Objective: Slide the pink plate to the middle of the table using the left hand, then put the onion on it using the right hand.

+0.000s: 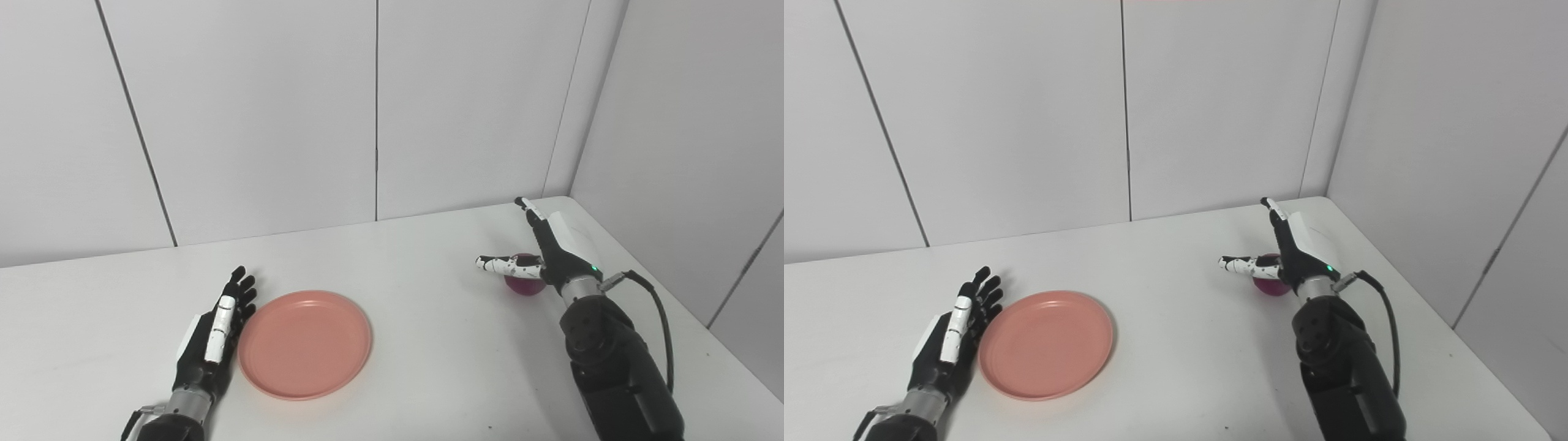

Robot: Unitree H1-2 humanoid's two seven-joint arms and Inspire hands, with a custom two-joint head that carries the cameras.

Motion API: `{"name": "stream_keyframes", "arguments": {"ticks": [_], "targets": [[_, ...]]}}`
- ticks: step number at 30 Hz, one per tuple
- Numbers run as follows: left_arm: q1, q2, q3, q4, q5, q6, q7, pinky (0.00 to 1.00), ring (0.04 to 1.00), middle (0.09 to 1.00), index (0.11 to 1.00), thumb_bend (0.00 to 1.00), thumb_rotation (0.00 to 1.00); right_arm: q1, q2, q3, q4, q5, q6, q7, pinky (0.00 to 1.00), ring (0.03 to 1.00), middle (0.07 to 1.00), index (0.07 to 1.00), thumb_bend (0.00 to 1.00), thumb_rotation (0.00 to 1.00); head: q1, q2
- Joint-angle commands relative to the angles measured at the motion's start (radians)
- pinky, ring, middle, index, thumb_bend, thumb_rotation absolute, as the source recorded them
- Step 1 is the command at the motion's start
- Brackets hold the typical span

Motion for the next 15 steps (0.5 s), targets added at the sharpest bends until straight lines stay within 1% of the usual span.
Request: {"name": "stream_keyframes", "arguments": {"ticks": [1,7,15], "targets": [[-0.032,0.012,0.002,-0.006,-0.009,-0.031,-0.015,0.98,0.981,0.980,0.984,0.66,1.00,-0.046,-0.016,-0.020,-0.022,-0.050,-0.002,0.008,0.79,0.890,0.917,0.915,0.84,0.49,0.000,0.000],[-0.029,0.010,-0.005,-0.008,-0.005,-0.036,-0.012,0.97,0.977,0.977,0.981,0.66,1.00,-0.054,-0.006,-0.049,-0.008,-0.162,-0.002,0.060,0.81,0.893,0.917,0.919,0.86,0.55,-0.002,-0.001],[-0.025,0.007,-0.010,-0.010,-0.002,-0.043,-0.012,0.96,0.975,0.976,0.980,0.66,1.00,-0.058,-0.001,-0.064,0.016,-0.212,-0.002,0.093,0.87,0.904,0.920,0.925,0.86,0.57,-0.009,-0.006]]}}
